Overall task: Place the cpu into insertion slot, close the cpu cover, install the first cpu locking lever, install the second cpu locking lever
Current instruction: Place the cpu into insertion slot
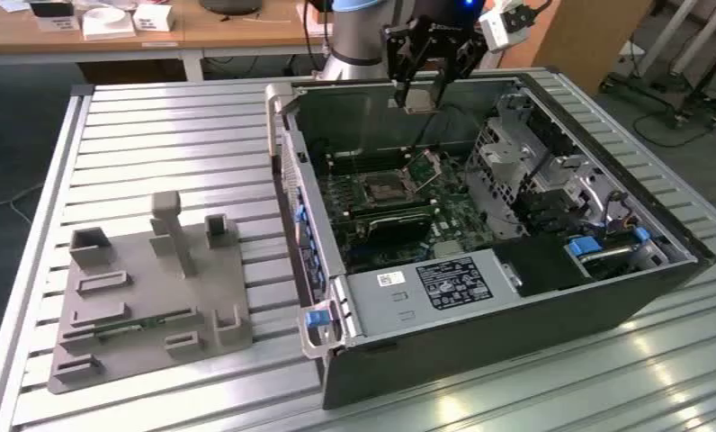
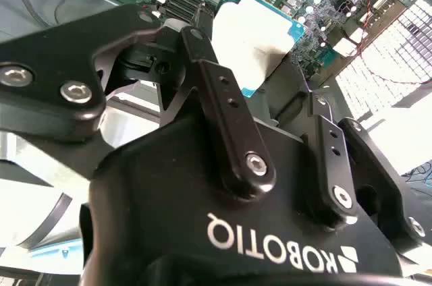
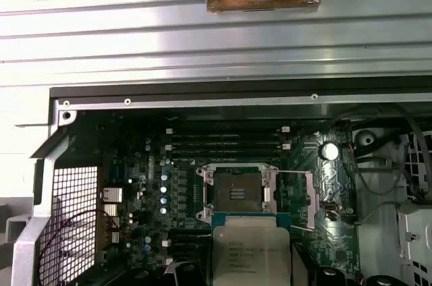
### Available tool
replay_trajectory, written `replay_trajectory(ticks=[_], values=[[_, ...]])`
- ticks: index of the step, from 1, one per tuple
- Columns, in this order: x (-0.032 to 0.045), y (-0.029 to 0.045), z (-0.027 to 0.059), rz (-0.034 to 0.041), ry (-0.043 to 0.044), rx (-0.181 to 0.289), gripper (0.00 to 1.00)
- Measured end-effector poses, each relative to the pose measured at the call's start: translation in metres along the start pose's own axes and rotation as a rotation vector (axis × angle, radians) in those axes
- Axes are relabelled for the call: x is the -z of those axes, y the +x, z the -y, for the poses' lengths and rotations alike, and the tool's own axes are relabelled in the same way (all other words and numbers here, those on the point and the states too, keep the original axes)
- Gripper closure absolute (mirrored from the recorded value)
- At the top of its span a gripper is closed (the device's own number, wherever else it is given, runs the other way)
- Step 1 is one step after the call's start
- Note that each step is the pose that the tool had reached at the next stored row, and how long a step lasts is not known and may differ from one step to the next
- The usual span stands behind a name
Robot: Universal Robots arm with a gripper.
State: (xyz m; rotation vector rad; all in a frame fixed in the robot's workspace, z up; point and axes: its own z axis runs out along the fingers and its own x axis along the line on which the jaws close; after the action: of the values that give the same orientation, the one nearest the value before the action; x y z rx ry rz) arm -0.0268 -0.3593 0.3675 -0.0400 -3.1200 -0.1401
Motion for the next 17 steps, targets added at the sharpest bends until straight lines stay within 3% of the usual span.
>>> replay_trajectory(ticks=[17], values=[[0.0, 0.0, 0.0, 0.0014, -0.0002, -0.016, 0.46]])
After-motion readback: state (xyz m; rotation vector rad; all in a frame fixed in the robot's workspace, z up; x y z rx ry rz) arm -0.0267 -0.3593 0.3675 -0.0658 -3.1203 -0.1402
